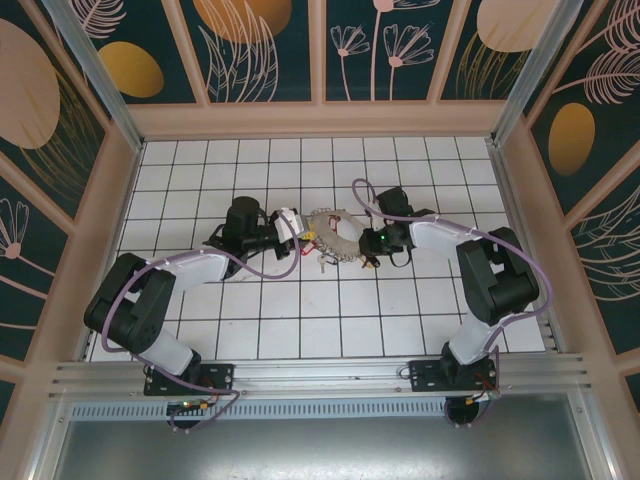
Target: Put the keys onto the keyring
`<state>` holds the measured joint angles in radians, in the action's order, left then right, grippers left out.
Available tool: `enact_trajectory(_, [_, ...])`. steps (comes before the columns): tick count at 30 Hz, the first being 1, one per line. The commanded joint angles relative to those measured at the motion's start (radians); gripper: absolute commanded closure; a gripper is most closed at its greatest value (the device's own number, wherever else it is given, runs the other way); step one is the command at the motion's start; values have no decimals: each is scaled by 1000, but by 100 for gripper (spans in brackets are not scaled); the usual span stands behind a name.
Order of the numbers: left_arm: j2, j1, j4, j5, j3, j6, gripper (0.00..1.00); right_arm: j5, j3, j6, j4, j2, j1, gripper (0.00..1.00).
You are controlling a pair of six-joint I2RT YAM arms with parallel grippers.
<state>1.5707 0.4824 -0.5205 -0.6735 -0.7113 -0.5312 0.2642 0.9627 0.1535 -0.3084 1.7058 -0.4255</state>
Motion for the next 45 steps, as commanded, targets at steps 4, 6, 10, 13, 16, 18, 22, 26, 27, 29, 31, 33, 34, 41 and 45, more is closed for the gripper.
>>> enact_trajectory(4, [-1, -4, -3, -40, -35, -15, 80, 22, 39, -19, 16, 30, 8, 85])
enact_trajectory(6, [-1, -4, -1, -39, -38, -17, 80, 24, 38, -19, 15, 33, 9, 85])
enact_trajectory(10, [-2, -4, -1, -42, -39, -18, 81, 19, 33, -18, 25, 43, 9, 82])
enact_trajectory(13, [-1, -5, 0, -43, -39, -16, 81, 18, 32, -17, 33, 53, 9, 80])
enact_trajectory(16, [-2, -4, -1, -44, -38, -17, 81, 18, 43, -24, 26, 54, 10, 89])
enact_trajectory(18, [-6, -4, 2, -44, -39, -15, 80, 15, 60, -37, 7, 47, 10, 94])
enact_trajectory(22, [-16, -5, -2, -57, -56, -2, 81, 27, 81, -102, -20, -7, 10, 97])
enact_trajectory(26, [-25, -5, -21, -86, -94, 22, 80, 58, 67, -251, 8, -82, 6, 97])
enact_trajectory(27, [-27, -5, -19, -96, -104, 26, 81, 65, 57, -302, 23, -107, 4, 98])
enact_trajectory(29, [-36, -5, -13, -109, -125, 28, 81, 87, 51, -377, 46, -146, 4, 98])
enact_trajectory(31, [-48, -6, -11, -119, -147, 36, 80, 122, 61, -443, 59, -180, 4, 99])
enact_trajectory(33, [-58, -5, 6, -144, -172, 37, 81, 146, 81, -488, 57, -204, 4, 100])
enact_trajectory(34, [-60, -6, 23, -163, -191, 34, 80, 158, 95, -511, 51, -211, 4, 100])
enact_trajectory(41, [-61, -10, 49, -215, -247, 47, 80, 298, 185, -673, 9, -221, 5, 100])
enact_trajectory(45, [-61, -11, 96, -260, -256, 18, 80, 444, 222, -806, -21, -228, 5, 100])
